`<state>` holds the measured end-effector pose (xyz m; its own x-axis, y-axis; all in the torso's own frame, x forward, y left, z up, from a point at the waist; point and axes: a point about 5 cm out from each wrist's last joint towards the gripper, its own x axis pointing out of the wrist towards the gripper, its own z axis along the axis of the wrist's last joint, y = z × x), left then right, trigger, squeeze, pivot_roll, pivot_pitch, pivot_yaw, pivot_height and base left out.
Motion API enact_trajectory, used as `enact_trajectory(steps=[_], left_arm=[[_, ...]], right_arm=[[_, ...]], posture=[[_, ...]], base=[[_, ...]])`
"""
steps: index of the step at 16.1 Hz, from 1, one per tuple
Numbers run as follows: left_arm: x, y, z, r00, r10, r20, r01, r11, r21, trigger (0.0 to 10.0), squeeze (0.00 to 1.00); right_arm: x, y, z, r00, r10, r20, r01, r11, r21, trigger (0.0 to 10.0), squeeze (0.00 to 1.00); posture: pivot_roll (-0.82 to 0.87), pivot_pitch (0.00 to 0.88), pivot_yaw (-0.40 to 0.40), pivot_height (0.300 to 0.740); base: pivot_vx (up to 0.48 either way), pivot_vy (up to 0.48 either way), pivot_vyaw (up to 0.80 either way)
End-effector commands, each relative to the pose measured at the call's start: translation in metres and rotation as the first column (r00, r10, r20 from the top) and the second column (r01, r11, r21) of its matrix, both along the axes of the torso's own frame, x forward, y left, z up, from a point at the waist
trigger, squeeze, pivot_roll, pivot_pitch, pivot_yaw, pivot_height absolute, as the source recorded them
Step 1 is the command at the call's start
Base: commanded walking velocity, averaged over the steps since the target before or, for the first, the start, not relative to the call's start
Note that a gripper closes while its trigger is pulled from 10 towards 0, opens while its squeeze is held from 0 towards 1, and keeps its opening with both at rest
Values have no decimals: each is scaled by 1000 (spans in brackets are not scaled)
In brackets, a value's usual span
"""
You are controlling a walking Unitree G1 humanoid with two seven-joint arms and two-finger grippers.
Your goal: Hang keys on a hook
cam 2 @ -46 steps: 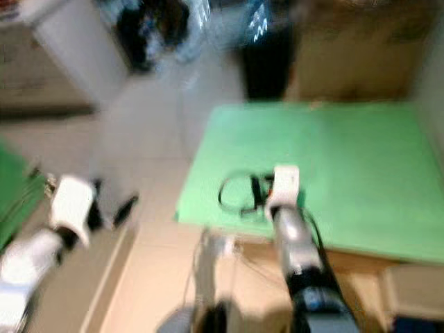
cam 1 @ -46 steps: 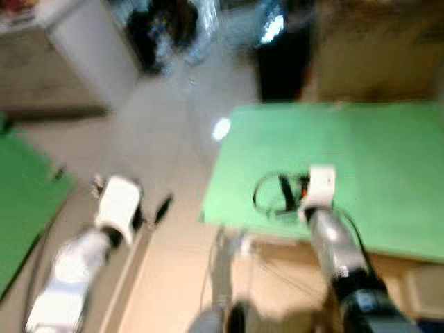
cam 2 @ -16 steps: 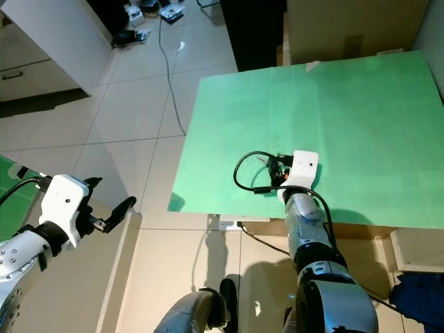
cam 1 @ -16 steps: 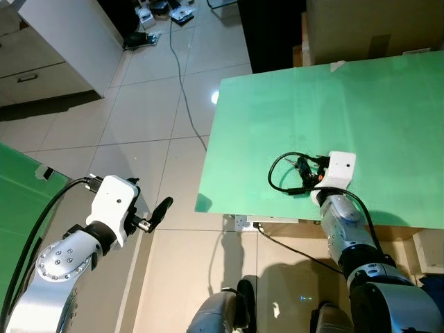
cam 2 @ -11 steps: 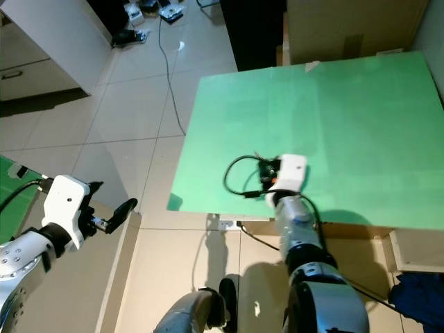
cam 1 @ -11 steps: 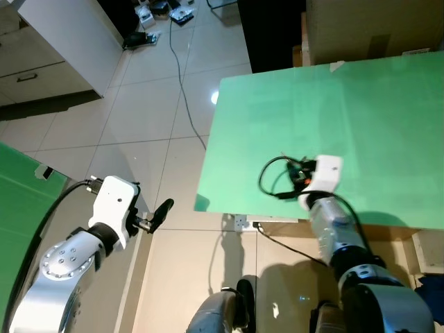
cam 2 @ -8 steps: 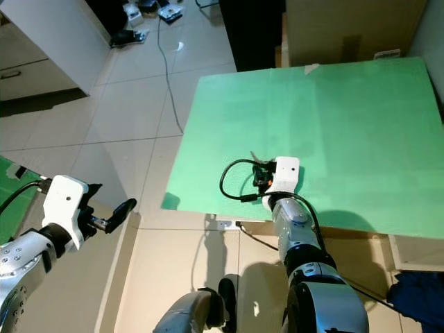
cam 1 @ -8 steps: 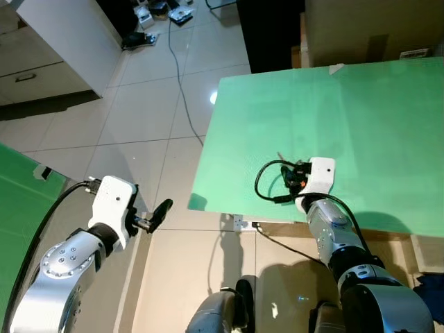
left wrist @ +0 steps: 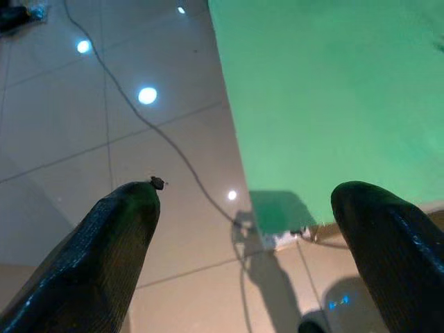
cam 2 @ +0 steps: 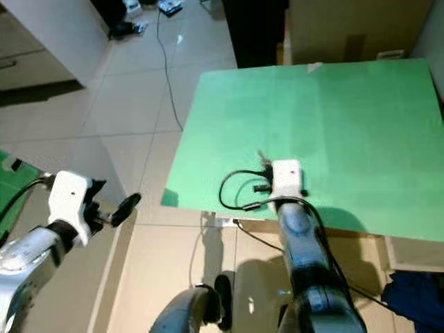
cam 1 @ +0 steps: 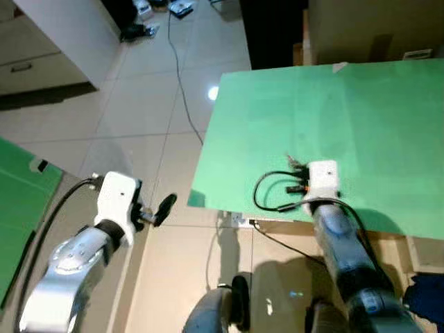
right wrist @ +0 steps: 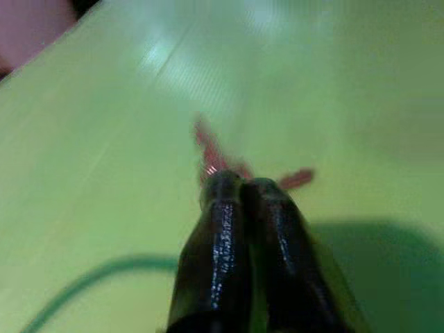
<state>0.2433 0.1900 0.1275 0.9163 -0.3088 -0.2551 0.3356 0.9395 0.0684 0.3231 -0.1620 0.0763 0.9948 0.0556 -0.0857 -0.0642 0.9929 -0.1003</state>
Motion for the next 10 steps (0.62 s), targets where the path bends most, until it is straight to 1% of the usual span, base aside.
enact_trajectory(steps=[1, 2, 4, 6, 7, 9, 10], left_arm=[[1, 1, -8, 1000, 24, -19, -24, 1000, 2, 10000, 0], [3, -1, -9, 1000, 25, -16, -25, 1000, -4, 10000, 0], [16, -10, -10, 1000, 29, 9, -29, 999, -36, 10000, 0], [26, -18, -11, 999, 33, 29, -31, 998, -61, 10000, 0], [37, -27, -10, 998, 32, 57, -27, 996, -85, 10000, 0], [44, -32, -11, 997, 36, 67, -30, 996, -86, 10000, 0], [45, -33, -12, 997, 30, 73, -24, 997, -80, 10000, 0]], right_arm=[[-6, 16, 11, 998, 30, 53, -30, 1000, 1, 0, 0], [-8, 17, 14, 997, 31, 68, -31, 1000, -2, 0, 0], [-15, 22, 29, 993, 26, 117, -26, 1000, 1, 0, 0], [-17, 24, 37, 991, 37, 129, -37, 999, -2, 0, 0], [-15, 21, 43, 992, 35, 125, -33, 999, -15, 0, 0], [-12, 11, 40, 995, -27, 92, 30, 999, -28, 0, 0], [-12, 9, 39, 996, -40, 81, 42, 999, -25, 3137, 0]], posture=[[161, 235, 251, 740], [149, 222, 243, 740], [104, 173, 216, 740], [74, 131, 199, 740], [49, 101, 187, 740], [36, 84, 182, 740], [35, 81, 182, 740]], base=[[0, 0, 0], [0, 0, 0], [0, 0, 0], [0, 0, 0], [0, 0, 0], [0, 0, 0], [0, 0, 0]])
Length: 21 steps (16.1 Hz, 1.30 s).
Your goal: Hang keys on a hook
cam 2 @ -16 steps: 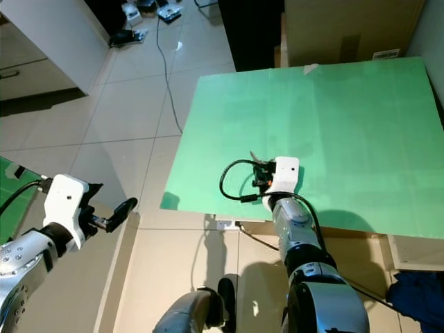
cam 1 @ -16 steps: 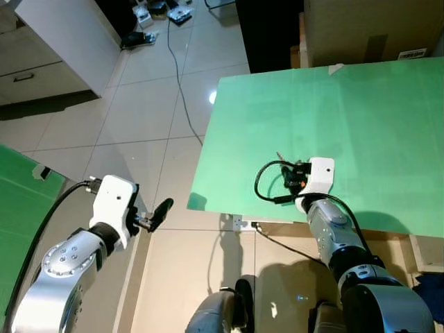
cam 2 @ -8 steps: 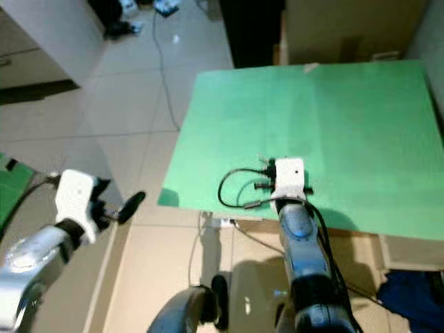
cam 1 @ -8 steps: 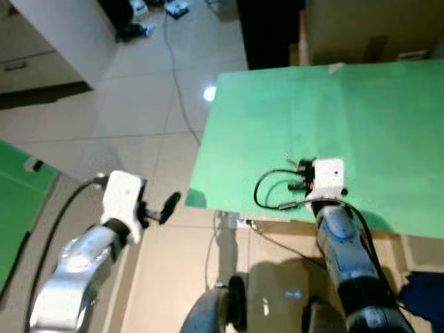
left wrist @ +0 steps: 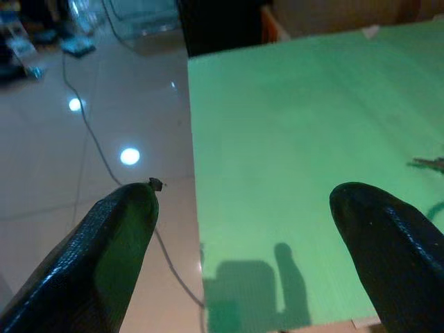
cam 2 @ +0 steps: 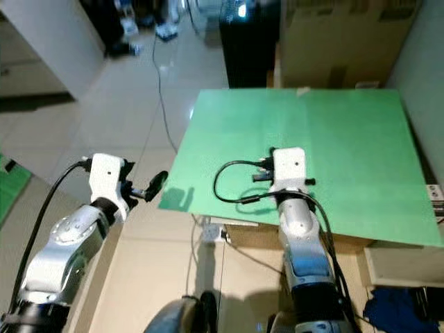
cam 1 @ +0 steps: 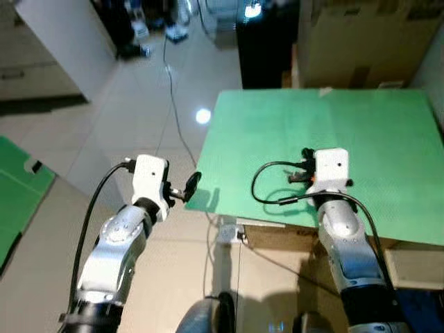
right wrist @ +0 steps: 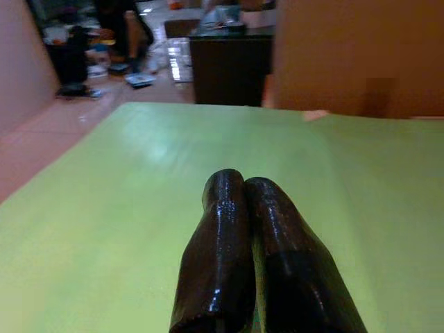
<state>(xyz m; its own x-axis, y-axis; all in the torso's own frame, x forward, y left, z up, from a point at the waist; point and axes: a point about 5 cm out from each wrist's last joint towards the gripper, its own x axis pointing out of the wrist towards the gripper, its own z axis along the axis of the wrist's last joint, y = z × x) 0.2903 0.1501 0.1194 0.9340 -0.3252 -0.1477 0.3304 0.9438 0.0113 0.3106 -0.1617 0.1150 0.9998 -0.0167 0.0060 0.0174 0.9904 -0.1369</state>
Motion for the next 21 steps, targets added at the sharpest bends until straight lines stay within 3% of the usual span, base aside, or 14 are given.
enact_trajectory(steps=[1, 4, 6, 8, 11, 12, 13, 14, 16, 18, 19, 20, 21], left_arm=[[-2, 1, -7, 1000, -1, -19, 2, 1000, 28, 10000, 0], [-8, 1, -7, 999, -44, 15, 42, 997, 71, 10000, 0], [-10, 6, -6, 998, -47, 34, 44, 995, 87, 10000, 0], [-8, 13, -3, 998, -15, 55, 11, 997, 74, 10000, 0], [-16, 27, 8, 989, 42, 144, -48, 998, 40, 10000, 0], [-18, 27, 9, 988, 44, 147, -51, 998, 38, 10000, 0], [-24, 28, 13, 986, 41, 160, -47, 998, 34, 10000, 0], [-26, 27, 16, 985, 38, 171, -44, 999, 29, 10000, 0], [-23, 27, 19, 981, 65, 185, -68, 998, 5, 10000, 0], [-16, 15, 17, 980, 68, 188, -64, 998, -29, 10000, 0], [-14, 12, 16, 980, 67, 189, -63, 998, -28, 10000, 0], [-13, 6, 13, 982, 64, 179, -61, 998, -24, 10000, 0], [-12, 4, 11, 984, 60, 170, -59, 998, -13, 10000, 0]], right_arm=[[2, -5, -4, 998, -53, -20, 54, 998, 24, 10000, 1000], [5, -30, -10, 987, -159, -27, 159, 987, 18, 10000, 1000], [10, -33, -6, 987, -158, -19, 158, 987, 23, 10000, 1000], [1, -25, -3, 988, -153, 17, 152, 987, 56, 10000, 1000], [-46, 4, 3, 987, -85, 136, 84, 996, 7, 10000, 1000], [-52, 8, 5, 986, -69, 151, 69, 998, 1, 10000, 1000], [-84, 15, 8, 983, -53, 177, 50, 998, 23, 10000, 1000], [-103, 14, 10, 982, -74, 173, 65, 996, 57, 10000, 1000], [-117, 6, -3, 990, -88, 107, 85, 996, 34, 10000, 1000], [-108, 3, -5, 992, -82, 94, 83, 997, -9, 10000, 1000], [-104, 2, -4, 993, -73, 97, 75, 997, -13, 10000, 929], [-99, 0, -1, 993, -70, 92, 72, 997, -21, 10000, 0], [-97, -1, -1, 993, -74, 92, 76, 997, -21, 10000, 0]], posture=[[36, 83, 183, 740], [64, 109, 194, 740], [79, 105, 189, 740], [81, 79, 162, 740], [44, 30, 117, 740], [40, 23, 113, 740], [18, 0, 91, 740], [7, 0, 83, 740], [-11, 0, 75, 740], [-24, 0, 74, 740], [-31, 0, 74, 740], [-35, 0, 73, 740], [-34, 0, 75, 740]], base=[[0, 0, 0], [0, 0, 0], [0, 0, 0], [405, -249, 0], [435, 0, 0], [446, 0, 0], [446, 0, 0], [446, 0, 0], [446, 0, 0], [448, 0, 0], [446, 0, 0], [424, 0, 0], [0, 0, 0]])
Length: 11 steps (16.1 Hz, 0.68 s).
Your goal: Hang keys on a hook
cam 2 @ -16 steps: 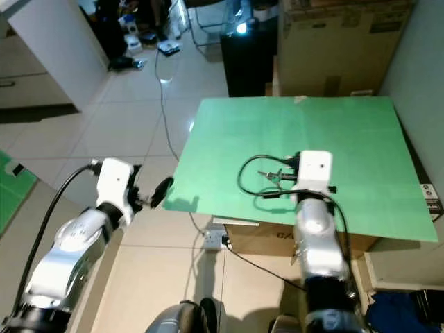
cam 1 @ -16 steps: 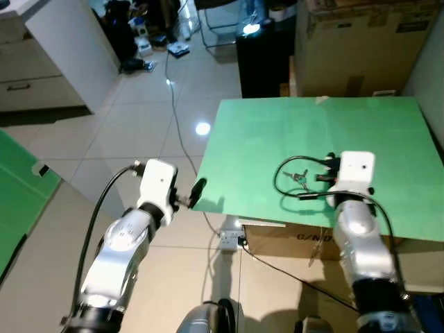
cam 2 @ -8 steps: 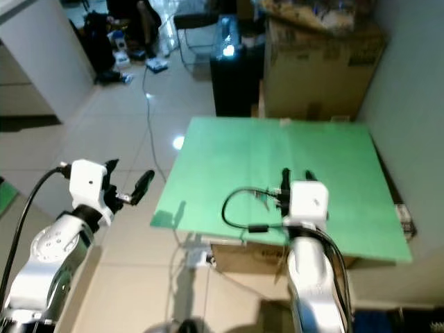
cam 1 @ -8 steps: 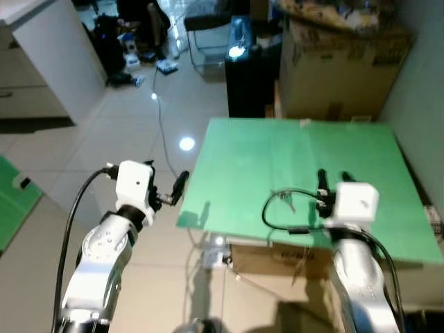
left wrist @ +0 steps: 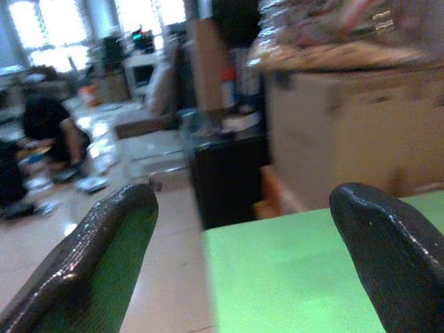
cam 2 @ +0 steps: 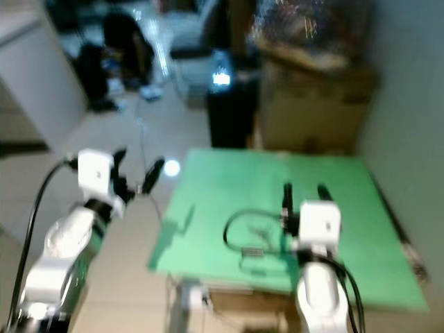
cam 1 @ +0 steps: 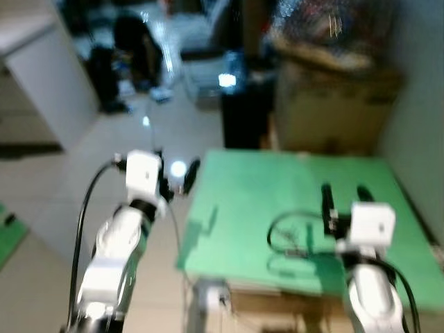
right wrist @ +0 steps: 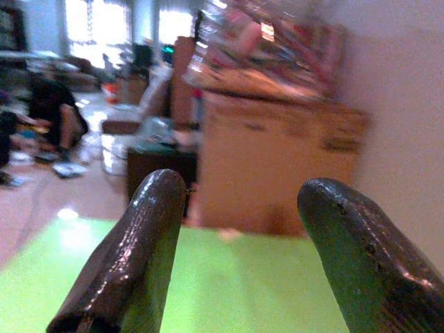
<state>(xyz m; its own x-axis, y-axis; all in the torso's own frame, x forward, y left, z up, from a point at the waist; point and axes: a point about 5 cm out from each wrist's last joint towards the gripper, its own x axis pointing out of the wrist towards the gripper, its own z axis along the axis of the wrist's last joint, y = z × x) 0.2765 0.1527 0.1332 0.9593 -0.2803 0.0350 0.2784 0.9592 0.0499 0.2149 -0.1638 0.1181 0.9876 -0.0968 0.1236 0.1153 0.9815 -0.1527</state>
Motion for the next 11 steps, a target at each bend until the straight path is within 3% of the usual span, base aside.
enact_trajectory(steps=[1, 3, 6, 8, 10, 11], left_arm=[[2, 0, -4, 1000, 14, -22, -14, 1000, 7, 10000, 0], [2, -5, -6, 999, -18, -33, 18, 1000, 6, 10000, 0], [2, -9, -6, 999, -51, -11, 52, 998, 38, 10000, 0], [3, -3, -4, 1000, -7, -7, 7, 1000, 5, 10000, 0], [-1, 12, 1, 1000, 18, -11, -17, 999, 32, 10000, 0], [-2, 15, 3, 1000, 20, -10, -19, 999, 33, 10000, 0]], right_arm=[[2, 0, -5, 1000, 7, -28, -7, 1000, 0, 10000, 0], [9, -2, -5, 1000, 8, -30, -9, 1000, -6, 10000, 0], [18, -3, -8, 999, 9, -50, -8, 1000, 10, 10000, 0], [26, -10, -14, 996, -10, -89, 17, 997, 75, 10000, 0], [42, -15, -18, 992, -34, -120, 51, 989, 139, 10000, 0], [41, -14, -17, 992, -35, -118, 51, 989, 140, 10000, 0]], posture=[[-37, 0, 75, 740], [-37, 0, 81, 740], [-37, 0, 87, 740], [-29, 3, 100, 740], [19, 74, 130, 740], [29, 87, 136, 740]], base=[[0, 0, 0], [0, 0, 0], [264, -398, 0], [308, -362, 0], [0, 0, 0], [0, 0, 0]])
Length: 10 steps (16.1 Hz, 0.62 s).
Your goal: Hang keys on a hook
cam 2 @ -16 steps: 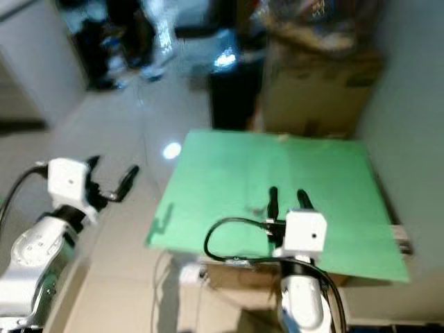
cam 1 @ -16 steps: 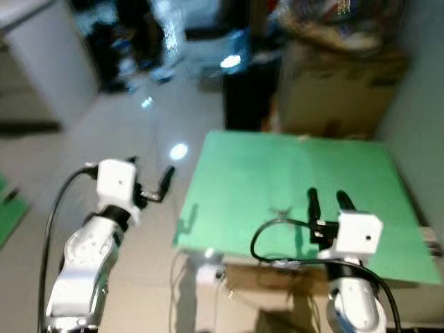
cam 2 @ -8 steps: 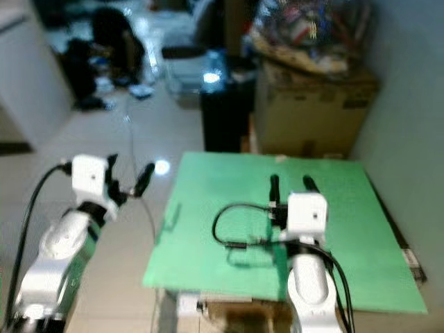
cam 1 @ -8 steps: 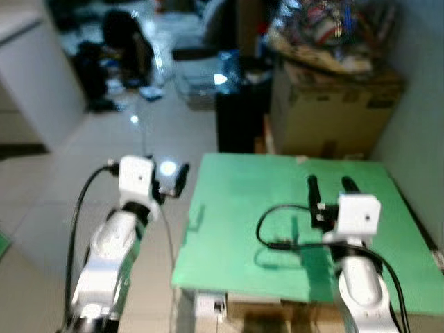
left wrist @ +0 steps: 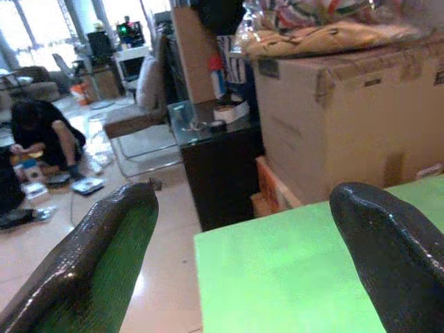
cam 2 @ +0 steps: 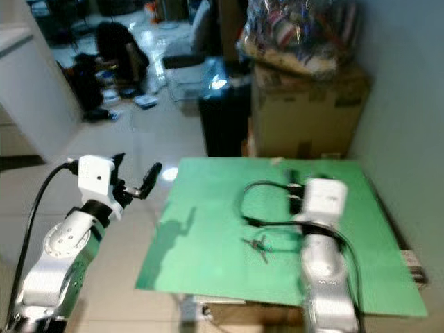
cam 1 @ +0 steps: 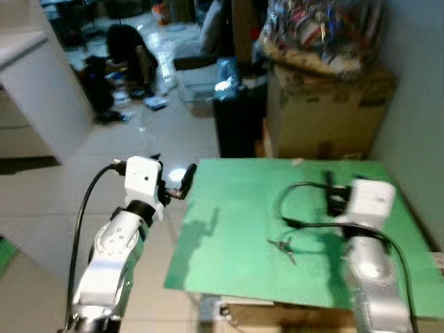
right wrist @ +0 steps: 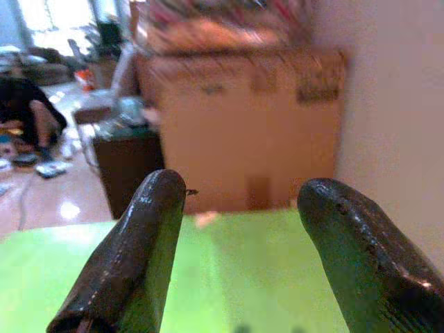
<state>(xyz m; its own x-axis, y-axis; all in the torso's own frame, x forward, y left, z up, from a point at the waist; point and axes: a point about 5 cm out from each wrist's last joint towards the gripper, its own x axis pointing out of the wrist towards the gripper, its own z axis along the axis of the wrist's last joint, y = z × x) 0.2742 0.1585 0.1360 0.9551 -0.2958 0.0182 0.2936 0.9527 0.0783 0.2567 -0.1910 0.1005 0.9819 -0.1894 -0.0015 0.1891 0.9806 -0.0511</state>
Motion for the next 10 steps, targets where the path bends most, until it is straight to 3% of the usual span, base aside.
enact_trajectory(steps=[1, 4, 10], left_arm=[[-6, 21, 4, 999, 27, -22, -26, 999, 39, 10000, 0], [-17, 40, 12, 998, 17, -53, -12, 994, 106, 10000, 0], [-27, 52, 28, 995, -15, -96, 30, 987, 155, 10000, 0]], right_arm=[[12, 11, -6, 1000, 17, -23, -16, 998, 53, 10000, 0], [27, 18, -16, 998, 34, -54, -31, 998, 63, 10000, 0], [45, 40, -11, 996, 67, -58, -64, 997, 53, 10000, 0]], posture=[[90, 150, 173, 740], [160, 203, 227, 740], [229, 252, 293, 740]], base=[[0, 0, 0], [0, 0, 0], [0, 0, 0]])
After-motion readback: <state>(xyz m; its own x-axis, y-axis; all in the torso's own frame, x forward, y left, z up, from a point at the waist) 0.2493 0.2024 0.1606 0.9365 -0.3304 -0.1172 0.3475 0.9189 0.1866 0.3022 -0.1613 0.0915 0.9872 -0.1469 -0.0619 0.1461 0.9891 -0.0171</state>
